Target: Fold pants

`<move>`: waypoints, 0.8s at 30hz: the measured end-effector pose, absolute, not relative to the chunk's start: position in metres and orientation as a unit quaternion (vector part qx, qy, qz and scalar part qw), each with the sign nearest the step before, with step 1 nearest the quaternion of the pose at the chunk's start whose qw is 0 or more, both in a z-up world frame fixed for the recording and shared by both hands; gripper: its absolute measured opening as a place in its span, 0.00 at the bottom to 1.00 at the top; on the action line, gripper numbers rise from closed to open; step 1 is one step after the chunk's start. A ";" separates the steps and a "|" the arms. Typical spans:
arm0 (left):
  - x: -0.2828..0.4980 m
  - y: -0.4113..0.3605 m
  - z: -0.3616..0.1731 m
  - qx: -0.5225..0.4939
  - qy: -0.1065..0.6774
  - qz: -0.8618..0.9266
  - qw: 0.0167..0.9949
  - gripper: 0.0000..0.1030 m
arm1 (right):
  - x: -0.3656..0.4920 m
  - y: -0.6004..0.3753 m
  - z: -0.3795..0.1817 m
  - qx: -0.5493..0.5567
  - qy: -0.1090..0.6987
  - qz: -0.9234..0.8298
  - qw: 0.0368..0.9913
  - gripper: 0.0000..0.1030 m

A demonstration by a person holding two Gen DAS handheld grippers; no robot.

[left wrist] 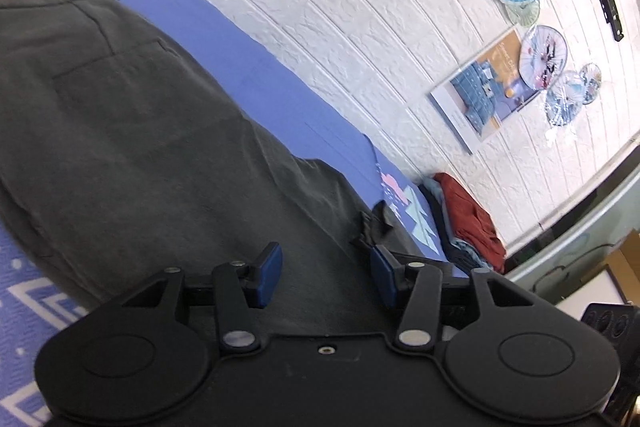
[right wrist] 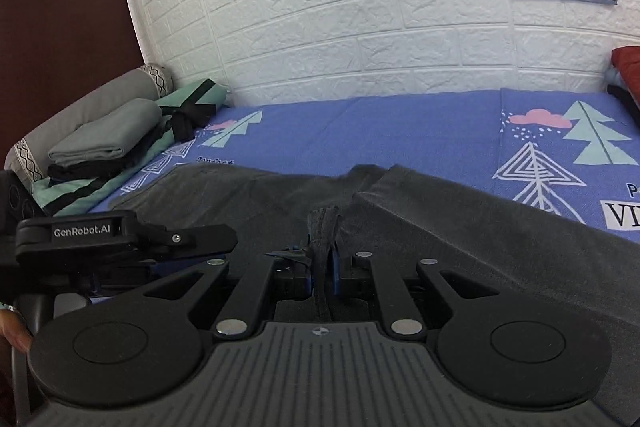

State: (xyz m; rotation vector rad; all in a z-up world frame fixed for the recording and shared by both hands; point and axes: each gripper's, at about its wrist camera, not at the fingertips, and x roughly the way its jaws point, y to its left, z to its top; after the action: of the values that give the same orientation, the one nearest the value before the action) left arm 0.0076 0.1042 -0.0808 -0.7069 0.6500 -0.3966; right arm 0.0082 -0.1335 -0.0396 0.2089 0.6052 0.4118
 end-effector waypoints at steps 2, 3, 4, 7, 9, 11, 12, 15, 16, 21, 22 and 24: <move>0.010 0.107 -0.083 -0.348 0.313 -0.195 0.862 0.65 | 0.008 -0.131 -0.038 0.097 0.294 0.209 0.928 0.16; 0.012 0.108 -0.083 -0.354 0.313 -0.196 0.859 0.67 | 0.007 -0.129 -0.037 0.092 0.292 0.215 0.927 0.16; 0.012 0.109 -0.083 -0.360 0.313 -0.198 0.856 0.71 | 0.006 -0.127 -0.037 0.086 0.292 0.220 0.927 0.16; 0.015 0.111 -0.085 -0.375 0.318 -0.207 0.846 0.82 | 0.009 -0.118 -0.045 0.066 0.310 0.228 0.920 0.17; 0.018 0.109 -0.086 -0.371 0.323 -0.212 0.845 0.87 | 0.013 -0.116 -0.052 0.066 0.318 0.229 0.918 0.18; 0.022 0.105 -0.087 -0.363 0.331 -0.215 0.844 0.88 | 0.013 -0.115 -0.055 0.069 0.319 0.235 0.916 0.18; 0.025 0.103 -0.087 -0.360 0.335 -0.219 0.843 0.89 | 0.013 -0.115 -0.055 0.068 0.317 0.242 0.915 0.18; 0.034 0.097 -0.089 -0.355 0.344 -0.234 0.837 0.93 | 0.012 -0.114 -0.056 0.054 0.323 0.262 0.908 0.23; 0.038 0.093 -0.089 -0.352 0.350 -0.236 0.836 0.93 | 0.011 -0.115 -0.056 0.055 0.325 0.269 0.905 0.28; 0.046 0.078 -0.089 -0.322 0.362 -0.246 0.839 0.93 | -0.009 -0.138 -0.044 0.068 0.301 0.276 0.910 0.50; 0.046 0.076 -0.089 -0.315 0.362 -0.247 0.842 0.93 | -0.016 -0.147 -0.040 0.068 0.292 0.261 0.917 0.50; 0.046 0.071 -0.089 -0.302 0.362 -0.247 0.847 0.93 | -0.027 -0.169 -0.036 0.076 0.282 0.222 0.930 0.50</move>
State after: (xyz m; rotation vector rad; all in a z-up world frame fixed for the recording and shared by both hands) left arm 0.0457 0.0712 -0.0886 -0.6373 0.7631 -0.5213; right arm -0.0270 -0.1685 -0.0358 0.1548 0.5776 0.4538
